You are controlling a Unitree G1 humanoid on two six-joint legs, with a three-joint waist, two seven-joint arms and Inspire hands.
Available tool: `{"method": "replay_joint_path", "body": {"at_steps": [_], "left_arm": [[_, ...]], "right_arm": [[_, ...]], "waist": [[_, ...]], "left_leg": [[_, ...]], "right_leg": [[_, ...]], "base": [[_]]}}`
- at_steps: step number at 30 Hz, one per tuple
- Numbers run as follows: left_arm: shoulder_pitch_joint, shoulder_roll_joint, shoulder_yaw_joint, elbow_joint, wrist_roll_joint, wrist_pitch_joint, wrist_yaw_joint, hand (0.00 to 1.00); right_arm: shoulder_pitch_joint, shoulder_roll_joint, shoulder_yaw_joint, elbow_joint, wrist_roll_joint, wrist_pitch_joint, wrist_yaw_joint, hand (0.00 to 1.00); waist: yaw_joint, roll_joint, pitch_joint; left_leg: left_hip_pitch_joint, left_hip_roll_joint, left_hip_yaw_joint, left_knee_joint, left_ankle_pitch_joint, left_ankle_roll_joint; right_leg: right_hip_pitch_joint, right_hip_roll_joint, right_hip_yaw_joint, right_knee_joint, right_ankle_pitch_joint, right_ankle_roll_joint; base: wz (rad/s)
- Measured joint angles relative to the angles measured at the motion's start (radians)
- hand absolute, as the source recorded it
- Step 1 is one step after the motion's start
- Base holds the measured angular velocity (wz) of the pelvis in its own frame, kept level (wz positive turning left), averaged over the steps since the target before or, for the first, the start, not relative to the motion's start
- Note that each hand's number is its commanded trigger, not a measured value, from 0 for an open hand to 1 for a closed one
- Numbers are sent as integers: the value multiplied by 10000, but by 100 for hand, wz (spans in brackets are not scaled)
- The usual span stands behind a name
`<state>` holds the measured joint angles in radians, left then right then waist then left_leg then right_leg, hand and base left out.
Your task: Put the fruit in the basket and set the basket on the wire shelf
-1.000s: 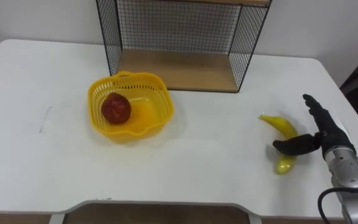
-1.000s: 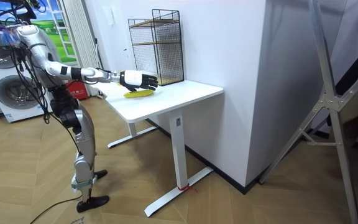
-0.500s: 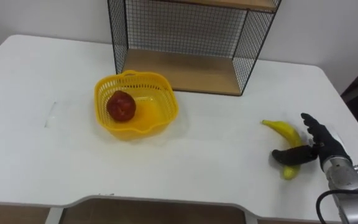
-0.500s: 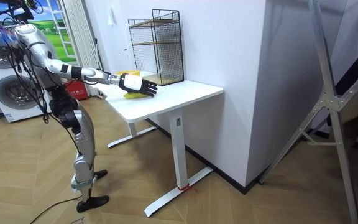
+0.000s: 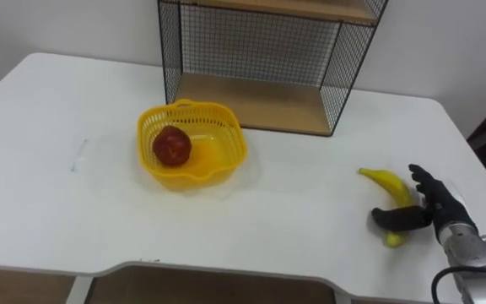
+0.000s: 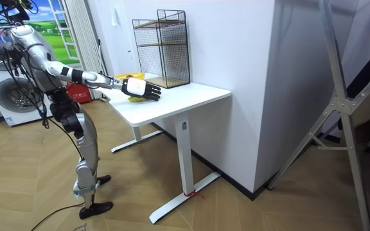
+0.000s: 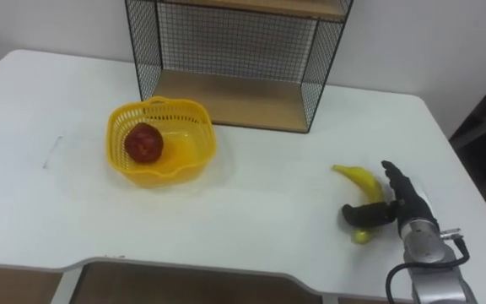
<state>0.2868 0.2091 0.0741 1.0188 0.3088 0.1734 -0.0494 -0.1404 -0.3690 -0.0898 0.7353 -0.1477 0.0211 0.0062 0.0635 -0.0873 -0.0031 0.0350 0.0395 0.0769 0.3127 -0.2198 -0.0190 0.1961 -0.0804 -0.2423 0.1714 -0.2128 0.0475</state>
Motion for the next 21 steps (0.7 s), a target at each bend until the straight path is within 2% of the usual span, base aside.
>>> {"method": "replay_joint_path", "body": {"at_steps": [8, 13, 16, 21], "left_arm": [[-69, 12, -100, 1, 67, 28, 6, 0], [-71, 20, -213, 3, 54, 118, 4, 0], [-72, 21, -219, 8, 50, 155, 30, 0], [-101, 23, -382, 29, 60, 161, 20, 0]], "right_arm": [[-362, -216, -149, 541, -625, 1, -179, 100], [-606, -407, -134, 810, -1096, 97, -407, 100], [-695, -415, -121, 832, -1315, 327, -409, 100], [-701, -362, -117, 797, -1258, 451, -376, 100]], "waist": [[-34, 132, -69], [-32, 111, -58], [-27, 95, -48], [-19, 34, -5]], "left_leg": [[100, -11, -62, -7, -7, -12], [111, -14, -61, -26, -10, -16], [124, -14, -62, -7, -16, -26], [99, -14, -59, -78, -35, -45]], "right_leg": [[157, 4, -72, -27, -15, -4], [181, 8, -88, -24, -14, -4], [192, 13, -84, -29, -14, -4], [183, 16, -65, -41, -23, -3]], "base": [[2], [0], [0], [0]]}}
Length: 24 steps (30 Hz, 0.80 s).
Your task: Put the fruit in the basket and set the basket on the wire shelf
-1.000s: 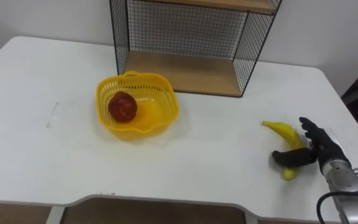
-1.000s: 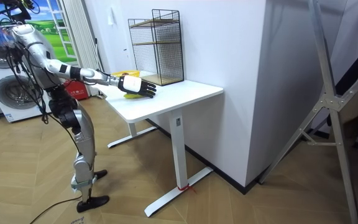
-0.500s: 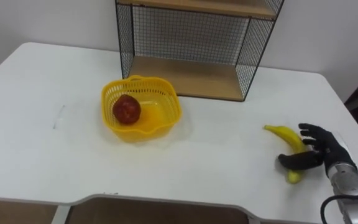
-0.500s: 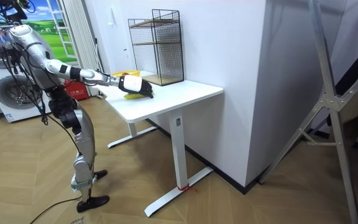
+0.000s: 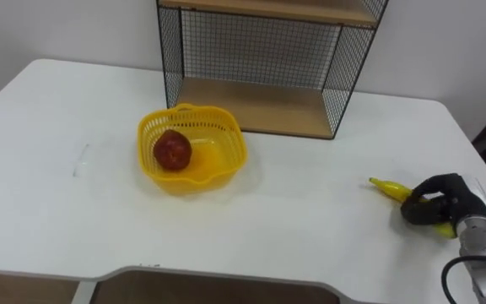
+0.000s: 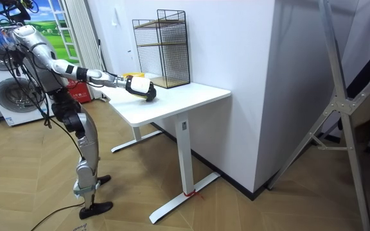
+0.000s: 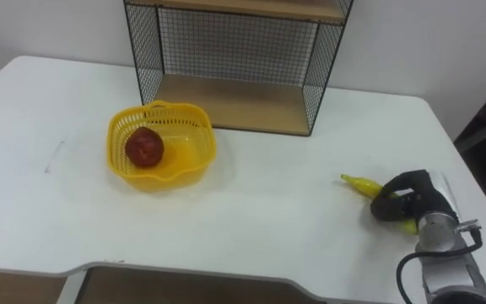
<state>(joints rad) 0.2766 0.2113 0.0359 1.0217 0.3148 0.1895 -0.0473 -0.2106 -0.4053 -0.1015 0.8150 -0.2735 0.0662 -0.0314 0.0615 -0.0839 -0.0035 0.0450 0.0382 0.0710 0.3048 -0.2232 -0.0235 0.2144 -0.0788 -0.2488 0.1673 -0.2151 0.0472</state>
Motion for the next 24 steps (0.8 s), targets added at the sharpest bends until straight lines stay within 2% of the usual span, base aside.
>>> {"method": "replay_joint_path", "body": {"at_steps": [6, 10, 14, 15, 18, 24], "left_arm": [[-67, 4, -5, -33, 9, -53, -47, 0], [-128, 18, -5, -201, 3, -54, -50, 0], [-206, 30, -2, -213, -12, -75, -50, 0], [-212, 8, -3, -202, -17, -81, -50, 0], [-228, 0, -8, -190, -61, -103, -50, 0], [-272, -40, 33, -215, 38, -145, -42, 0]], "right_arm": [[-5, 74, -8, -127, 151, 9, 18, 100], [0, 78, 8, -463, 422, 224, 117, 100], [9, 72, 14, -605, 837, 262, 122, 100], [16, 86, 14, -879, 1083, 408, 157, 100], [34, 314, 47, -1286, 2077, 460, 475, 100], [292, 809, 779, -2602, 3801, 470, 1134, 100]], "waist": [[8, -103, 61], [10, -141, 64], [10, -126, 51], [7, -99, 45], [3, -2, 46], [55, 343, 38]], "left_leg": [[-24, 2, 42, -23, 0, 0], [-147, 10, 101, 19, 1, 2], [-137, 32, 171, 15, 0, 1], [-161, 52, 212, 6, 0, 0], [-157, 74, 242, 3, -3, -5], [-167, 76, 234, -71, -2, -5]], "right_leg": [[-98, 0, 56, 2, -18, -2], [-264, 1, 119, 13, -11, -5], [-311, 7, 193, 26, -11, -6], [-387, 19, 260, 53, -3, -18], [-411, 33, 301, 79, 10, -27], [-442, 27, 298, 181, 12, -27]], "base": [[-1], [-3], [-7], [-13], [-5], [0]]}}
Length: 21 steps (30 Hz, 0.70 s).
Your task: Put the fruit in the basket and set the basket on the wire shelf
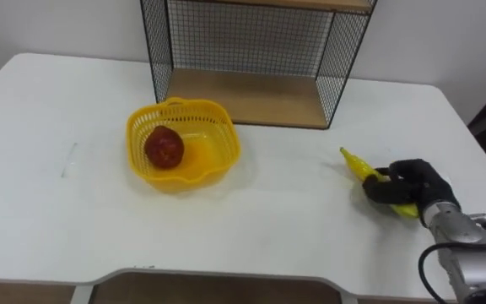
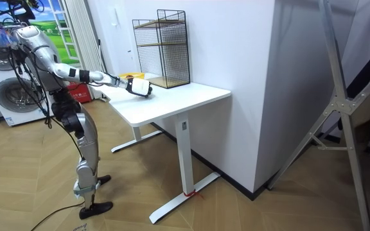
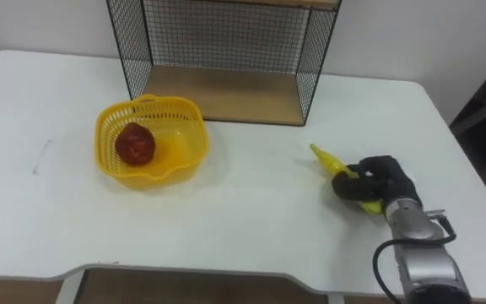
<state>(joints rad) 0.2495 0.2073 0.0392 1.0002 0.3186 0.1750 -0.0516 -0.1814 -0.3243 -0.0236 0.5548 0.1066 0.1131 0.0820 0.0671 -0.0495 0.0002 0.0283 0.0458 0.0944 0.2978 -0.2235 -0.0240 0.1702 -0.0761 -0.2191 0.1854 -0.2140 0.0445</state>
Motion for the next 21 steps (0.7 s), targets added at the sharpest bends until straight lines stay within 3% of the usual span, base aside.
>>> {"method": "replay_joint_path", "body": {"at_steps": [3, 9, 18, 21], "left_arm": [[58, 0, 0, 3, -1, 2, 7, 0], [64, -80, 8, 15, -3, -26, 33, 0], [75, -212, -38, -11, 2, 2, 56, 0], [63, -216, -37, 2, 4, -3, 55, 0]], "right_arm": [[98, 99, 338, -439, 1092, 13, 232, 100], [105, 513, 406, -1517, 3051, 6, 489, 100], [107, 519, 549, -2345, 4820, -6, 727, 100], [105, 516, 817, -2752, 4917, -18, 744, 100]], "waist": [[99, 74, -41], [150, -23, 15], [221, -67, -43], [241, -20, -22]], "left_leg": [[24, -1, -4, 9, 2, 0], [136, -22, -64, 45, -4, 2], [77, -57, -116, 49, 0, 7], [94, -59, -117, 9, 1, 6]], "right_leg": [[67, -4, -16, -6, -1, 1], [201, -13, -66, -29, -7, 9], [215, -8, -61, -132, 5, 21], [240, -7, -71, -137, 5, 21]], "base": [[0], [2], [1], [0]]}}
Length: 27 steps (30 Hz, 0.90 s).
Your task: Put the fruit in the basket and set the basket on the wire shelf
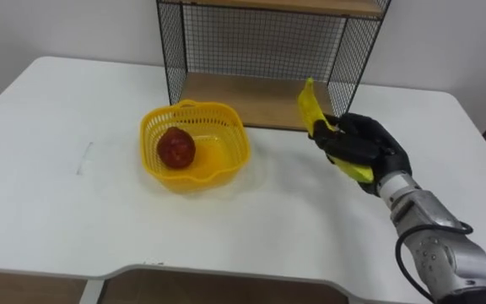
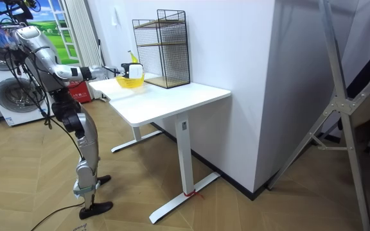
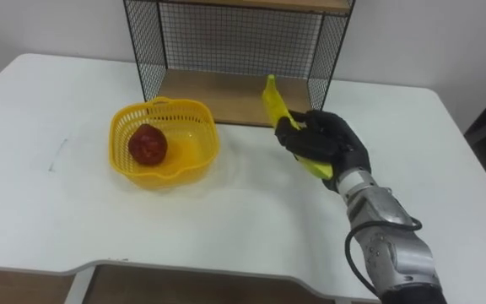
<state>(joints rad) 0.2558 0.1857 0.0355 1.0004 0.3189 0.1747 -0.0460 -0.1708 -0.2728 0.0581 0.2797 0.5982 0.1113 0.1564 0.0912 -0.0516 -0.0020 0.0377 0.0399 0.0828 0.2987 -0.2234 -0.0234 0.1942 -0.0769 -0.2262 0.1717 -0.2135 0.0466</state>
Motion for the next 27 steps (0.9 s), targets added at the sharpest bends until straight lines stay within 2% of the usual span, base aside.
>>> {"method": "replay_joint_path", "body": {"at_steps": [6, 9, 12, 15, 21, 26, 27], "left_arm": [[99, -132, -15, 0, -22, 129, -9, 0], [87, -131, -164, -4, -121, 225, -7, 0], [45, -138, -307, -7, -115, 224, -9, 0], [2, -126, -410, -8, -115, 195, 0, 0], [-162, -119, -413, 17, -119, 140, -25, 0], [-262, -110, -421, 18, -107, 142, -63, 0], [-254, -103, -461, 18, -109, 143, -65, 0]], "right_arm": [[-6, 31, 74, -417, 9, 6, 70, 100], [-8, 34, 118, -569, -242, 134, -4, 100], [-271, 31, 141, -641, -817, 138, -55, 100], [-614, 29, 411, -641, -1508, 126, -132, 100], [-1023, 60, 747, -701, -2972, 124, -110, 100], [-1325, 55, 898, -919, -3661, 124, -12, 100], [-1428, 56, 993, -918, -3801, 125, -10, 100]], "waist": [[84, 29, 9], [141, 31, 13], [183, 52, 63], [194, 41, 63], [402, -134, 11], [574, -271, 9], [586, -293, 29]], "left_leg": [[59, -5, 2, -72, 2, -2], [50, -4, -16, -67, 3, -3], [-32, -2, -33, -44, 2, -3], [-77, -1, -26, -40, 8, -2], [-186, -1, -33, -51, 27, 7], [-180, -6, -105, -47, 27, 7], [-182, -7, -116, -43, 27, 7]], "right_leg": [[-2, -9, -31, 24, 3, 0], [-17, -9, -57, 36, 3, 0], [-52, -9, -68, 116, 3, 0], [-70, -10, -61, 129, 3, 0], [-204, -28, -109, 161, 3, 0], [-183, -31, -256, 159, 3, 0], [-176, -31, -273, 159, 3, 0]], "base": [[0], [0], [0], [0], [0], [5], [0]]}}
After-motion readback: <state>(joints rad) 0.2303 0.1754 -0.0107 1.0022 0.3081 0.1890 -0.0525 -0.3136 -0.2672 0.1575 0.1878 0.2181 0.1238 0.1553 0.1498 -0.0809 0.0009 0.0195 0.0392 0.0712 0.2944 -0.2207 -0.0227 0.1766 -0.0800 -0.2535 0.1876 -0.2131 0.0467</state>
